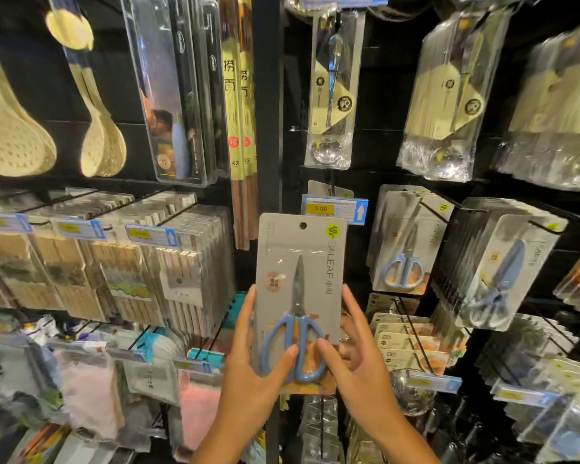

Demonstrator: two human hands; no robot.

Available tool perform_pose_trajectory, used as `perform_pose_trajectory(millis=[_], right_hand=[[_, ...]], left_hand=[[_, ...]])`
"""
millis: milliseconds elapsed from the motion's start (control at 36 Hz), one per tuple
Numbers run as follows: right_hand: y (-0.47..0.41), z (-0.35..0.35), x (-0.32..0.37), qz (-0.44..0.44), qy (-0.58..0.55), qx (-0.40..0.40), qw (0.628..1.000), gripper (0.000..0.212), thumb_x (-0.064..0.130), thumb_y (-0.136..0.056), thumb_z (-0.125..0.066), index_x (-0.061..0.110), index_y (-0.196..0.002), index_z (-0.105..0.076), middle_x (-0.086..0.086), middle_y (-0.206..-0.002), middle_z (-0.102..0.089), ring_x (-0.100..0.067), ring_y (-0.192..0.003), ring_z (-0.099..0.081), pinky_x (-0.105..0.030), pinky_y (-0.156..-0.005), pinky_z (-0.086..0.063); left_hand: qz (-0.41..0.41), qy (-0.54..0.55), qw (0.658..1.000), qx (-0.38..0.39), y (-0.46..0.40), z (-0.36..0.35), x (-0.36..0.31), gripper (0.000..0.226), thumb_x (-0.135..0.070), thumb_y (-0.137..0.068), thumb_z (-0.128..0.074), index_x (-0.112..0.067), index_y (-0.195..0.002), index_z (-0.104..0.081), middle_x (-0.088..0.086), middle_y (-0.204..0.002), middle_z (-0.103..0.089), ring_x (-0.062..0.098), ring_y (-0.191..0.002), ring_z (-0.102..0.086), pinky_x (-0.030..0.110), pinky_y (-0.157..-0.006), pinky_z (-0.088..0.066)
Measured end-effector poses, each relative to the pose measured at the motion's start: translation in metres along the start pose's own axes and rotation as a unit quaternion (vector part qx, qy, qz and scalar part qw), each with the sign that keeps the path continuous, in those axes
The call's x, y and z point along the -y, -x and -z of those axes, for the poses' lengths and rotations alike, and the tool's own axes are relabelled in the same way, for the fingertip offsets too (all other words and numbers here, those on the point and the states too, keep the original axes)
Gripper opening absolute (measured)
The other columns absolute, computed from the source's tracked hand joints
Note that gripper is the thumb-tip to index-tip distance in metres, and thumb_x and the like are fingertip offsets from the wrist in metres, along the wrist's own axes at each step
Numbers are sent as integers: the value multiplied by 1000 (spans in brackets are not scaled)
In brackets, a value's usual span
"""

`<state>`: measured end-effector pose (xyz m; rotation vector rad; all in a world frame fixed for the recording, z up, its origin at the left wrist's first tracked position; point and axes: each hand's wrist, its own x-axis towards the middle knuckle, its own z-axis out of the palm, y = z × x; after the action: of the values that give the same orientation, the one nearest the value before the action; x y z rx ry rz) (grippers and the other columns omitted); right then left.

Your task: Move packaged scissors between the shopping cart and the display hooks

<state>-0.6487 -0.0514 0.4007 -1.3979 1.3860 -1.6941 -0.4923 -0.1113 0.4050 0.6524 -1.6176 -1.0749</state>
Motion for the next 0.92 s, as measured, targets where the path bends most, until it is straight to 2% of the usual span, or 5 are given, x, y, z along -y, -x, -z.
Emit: perform_pose_trajectory(millis=[194, 389, 528, 750, 917], right_hand=[[10, 21, -10, -24, -12, -56, 998, 80, -4, -95, -57, 51, -146, -28, 12, -140, -58, -9, -107, -71, -19, -78, -59], [5, 34, -28, -48, 0, -77, 996, 78, 3, -98, -57, 63, -140, -30, 29, -133, -59, -11, -111, -70, -24, -86, -59], [-2, 31, -36, -61, 10, -70, 996, 77, 3, -98, -57, 57, -144, -28, 16, -142, -56, -9, -112, -69, -25, -89, -58], [-20, 29, -31, -50, 35, -60, 996, 75, 8, -100, -56, 56, -147, -23, 11, -148, -51, -18, -99, -74, -34, -78, -63], [-35, 29, -34, -24, 49, -76, 996, 75, 11, -100, -57, 56, -150, -23, 3, -153, -45, -15, -109, -71, -35, -82, -62]], left_hand=[[-107, -101, 988, -49, -32, 1, 1, 60, -29, -96, -60, -26, -151, -36, -13, -153, -36, 9, -142, -38, 30, -112, -42], [-214, -201, 949, -113, -93, 1, -15, 61, -22, -98, -55, -15, -154, -32, -3, -161, -25, 17, -151, -22, 35, -124, -20], [-267, -243, 927, -103, -126, -5, -10, 65, -11, -97, -59, -7, -154, -29, 6, -164, -19, 22, -153, -16, 44, -125, -20], [-309, -249, 914, -84, -144, -9, 14, 68, -11, -98, -54, 0, -155, -18, 11, -168, -7, 29, -155, -10, 46, -125, -17], [-335, -249, 906, -73, -153, -8, 23, 67, -20, -100, -47, -3, -156, -13, 0, -168, 2, 24, -156, -5, 34, -126, -11]])
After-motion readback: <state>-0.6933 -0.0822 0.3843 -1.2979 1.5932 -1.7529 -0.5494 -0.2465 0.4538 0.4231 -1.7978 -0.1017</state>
